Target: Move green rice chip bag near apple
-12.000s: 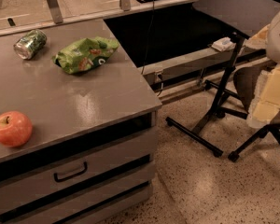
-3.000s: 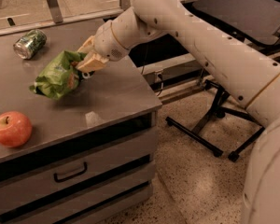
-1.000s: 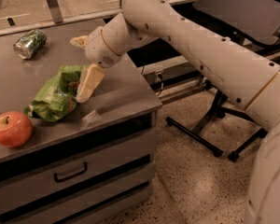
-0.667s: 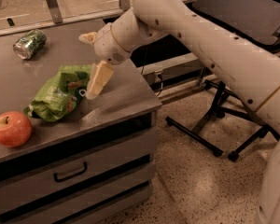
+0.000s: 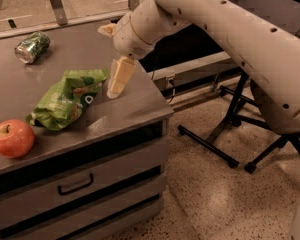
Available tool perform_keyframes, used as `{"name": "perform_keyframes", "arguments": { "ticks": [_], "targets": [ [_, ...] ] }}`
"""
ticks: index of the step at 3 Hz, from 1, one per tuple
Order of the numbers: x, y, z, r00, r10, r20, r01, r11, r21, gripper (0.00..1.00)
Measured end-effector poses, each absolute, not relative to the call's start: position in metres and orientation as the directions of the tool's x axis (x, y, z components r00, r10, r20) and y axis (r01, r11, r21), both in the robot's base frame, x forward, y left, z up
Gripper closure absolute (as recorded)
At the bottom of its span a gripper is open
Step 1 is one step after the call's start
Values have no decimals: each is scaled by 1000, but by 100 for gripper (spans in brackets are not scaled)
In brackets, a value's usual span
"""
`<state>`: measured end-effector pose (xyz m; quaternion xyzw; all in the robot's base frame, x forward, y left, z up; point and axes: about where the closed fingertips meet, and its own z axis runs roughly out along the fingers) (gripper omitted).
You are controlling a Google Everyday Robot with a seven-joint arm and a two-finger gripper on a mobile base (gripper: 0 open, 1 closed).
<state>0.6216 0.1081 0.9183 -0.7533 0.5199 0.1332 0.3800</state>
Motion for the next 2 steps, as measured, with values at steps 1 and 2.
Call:
{"name": "perform_keyframes", "arguments": {
  "ticks": [1,2],
  "targets": [
    [634,103,918,389,-732,-560,-889,-139,-436,0],
    [637,102,917,366,-744,-559,-897,-122,-425,0]
  ]
}}
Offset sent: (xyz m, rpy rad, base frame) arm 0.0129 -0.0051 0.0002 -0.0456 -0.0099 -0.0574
